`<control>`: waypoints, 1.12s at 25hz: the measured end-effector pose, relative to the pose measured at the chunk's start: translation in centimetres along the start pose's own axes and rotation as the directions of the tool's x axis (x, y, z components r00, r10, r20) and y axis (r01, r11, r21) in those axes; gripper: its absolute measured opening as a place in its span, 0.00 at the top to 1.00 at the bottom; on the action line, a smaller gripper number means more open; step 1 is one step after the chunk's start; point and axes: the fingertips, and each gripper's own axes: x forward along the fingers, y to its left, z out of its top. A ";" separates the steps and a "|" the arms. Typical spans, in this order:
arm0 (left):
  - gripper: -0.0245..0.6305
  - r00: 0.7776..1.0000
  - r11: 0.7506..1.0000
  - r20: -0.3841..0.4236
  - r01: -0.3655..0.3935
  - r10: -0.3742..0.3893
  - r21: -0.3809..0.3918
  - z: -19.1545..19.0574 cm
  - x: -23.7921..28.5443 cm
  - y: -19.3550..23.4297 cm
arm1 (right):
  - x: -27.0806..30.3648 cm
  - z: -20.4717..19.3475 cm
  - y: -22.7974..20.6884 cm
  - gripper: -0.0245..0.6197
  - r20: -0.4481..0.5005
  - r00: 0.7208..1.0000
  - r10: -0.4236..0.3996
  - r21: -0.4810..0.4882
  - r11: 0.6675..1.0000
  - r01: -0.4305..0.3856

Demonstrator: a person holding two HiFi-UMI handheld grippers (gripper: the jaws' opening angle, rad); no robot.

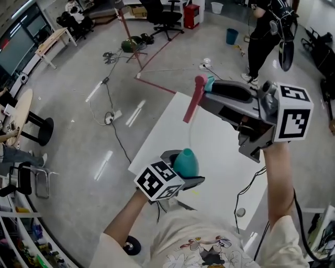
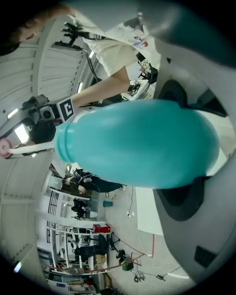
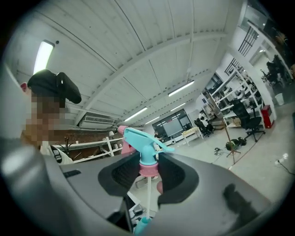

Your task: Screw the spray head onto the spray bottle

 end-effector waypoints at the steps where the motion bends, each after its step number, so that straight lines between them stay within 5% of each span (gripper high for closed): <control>1: 0.31 1.000 1.000 0.003 0.009 -0.009 0.004 0.4 -0.1 -0.5 | -0.1 0.1 0.7 0.77 0.000 1.000 0.013 -0.008 1.000 -0.013; 13: 0.31 0.982 0.982 0.040 0.183 -0.185 0.049 6.0 -4.4 -5.4 | 0.0 -2.8 4.7 0.77 -0.088 0.981 0.172 0.028 0.985 -0.170; 19: 0.31 0.958 0.953 -0.052 0.287 -0.284 0.094 7.4 -6.6 -8.3 | -1.6 -3.9 7.5 0.77 -0.093 0.917 0.387 0.056 0.922 -0.383; 28: 0.31 0.939 0.935 -0.171 0.325 -0.300 0.143 7.9 -7.6 -9.5 | -2.6 -4.1 9.3 0.77 -0.181 0.829 0.529 -0.023 0.840 -0.541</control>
